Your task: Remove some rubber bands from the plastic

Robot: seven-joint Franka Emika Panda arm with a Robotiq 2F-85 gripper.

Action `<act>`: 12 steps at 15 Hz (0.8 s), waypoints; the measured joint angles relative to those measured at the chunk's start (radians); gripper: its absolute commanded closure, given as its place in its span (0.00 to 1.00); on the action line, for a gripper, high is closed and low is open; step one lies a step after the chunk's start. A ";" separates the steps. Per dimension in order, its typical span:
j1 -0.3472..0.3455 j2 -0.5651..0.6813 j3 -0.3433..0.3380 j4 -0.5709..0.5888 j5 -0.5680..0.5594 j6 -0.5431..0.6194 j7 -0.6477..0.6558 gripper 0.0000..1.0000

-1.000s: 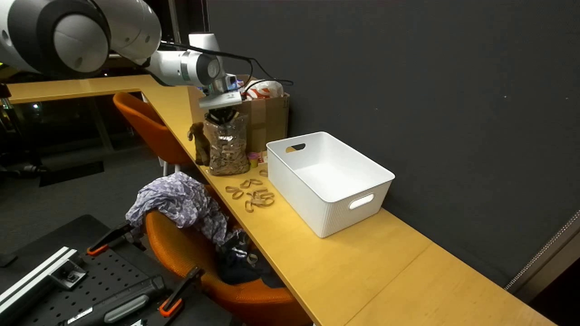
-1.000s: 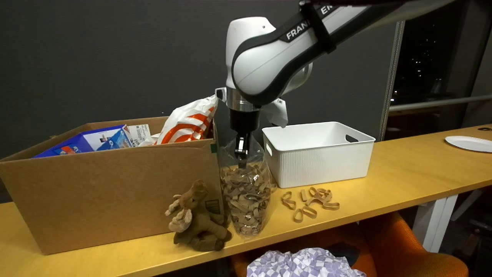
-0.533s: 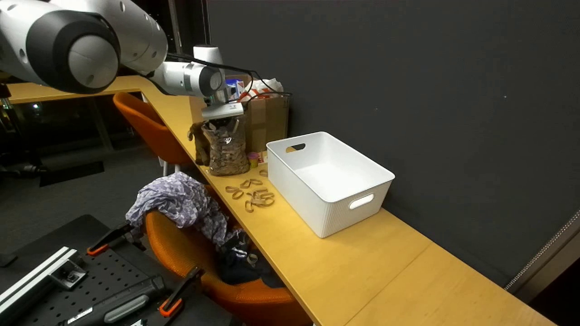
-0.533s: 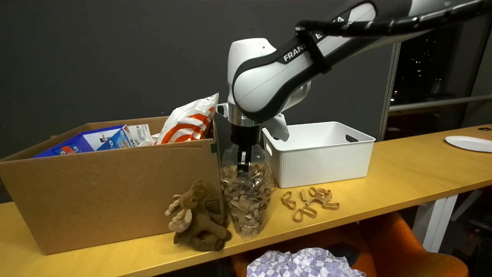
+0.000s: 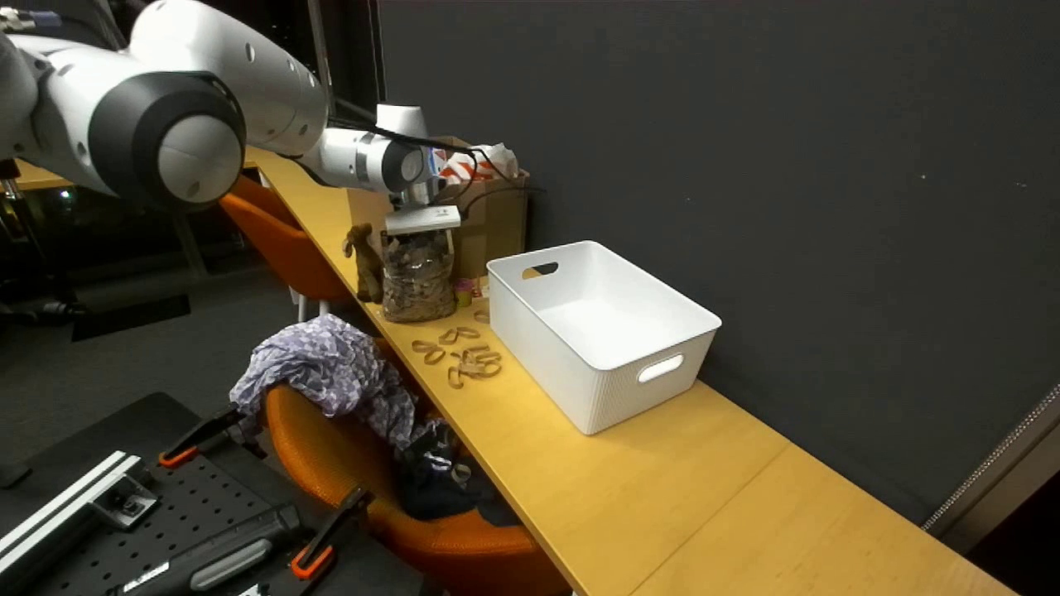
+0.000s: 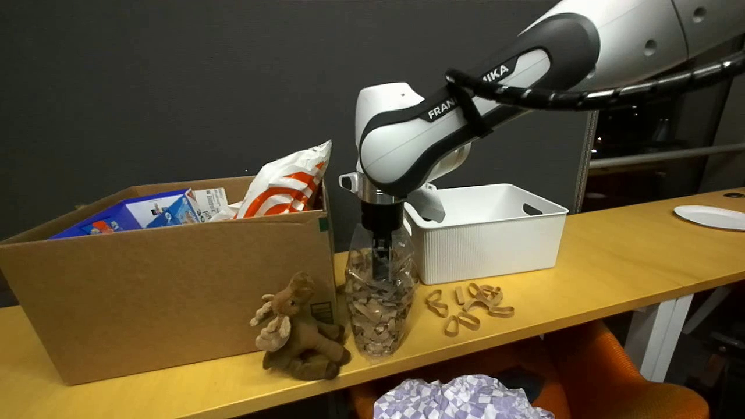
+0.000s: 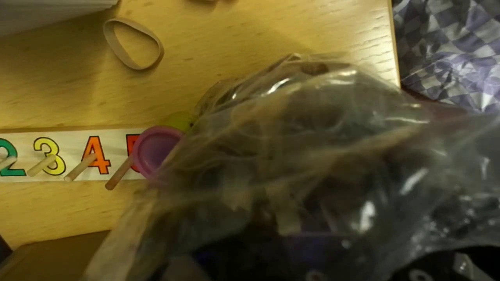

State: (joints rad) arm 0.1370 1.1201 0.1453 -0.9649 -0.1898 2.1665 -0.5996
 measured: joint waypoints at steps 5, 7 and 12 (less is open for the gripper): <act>-0.001 0.050 0.000 0.092 0.007 -0.066 -0.007 0.52; -0.001 0.066 0.000 0.127 0.014 -0.095 -0.008 0.65; -0.002 0.098 0.000 0.199 0.033 -0.148 -0.010 0.99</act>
State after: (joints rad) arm 0.1352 1.2177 0.1453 -0.7664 -0.1569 2.0189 -0.6093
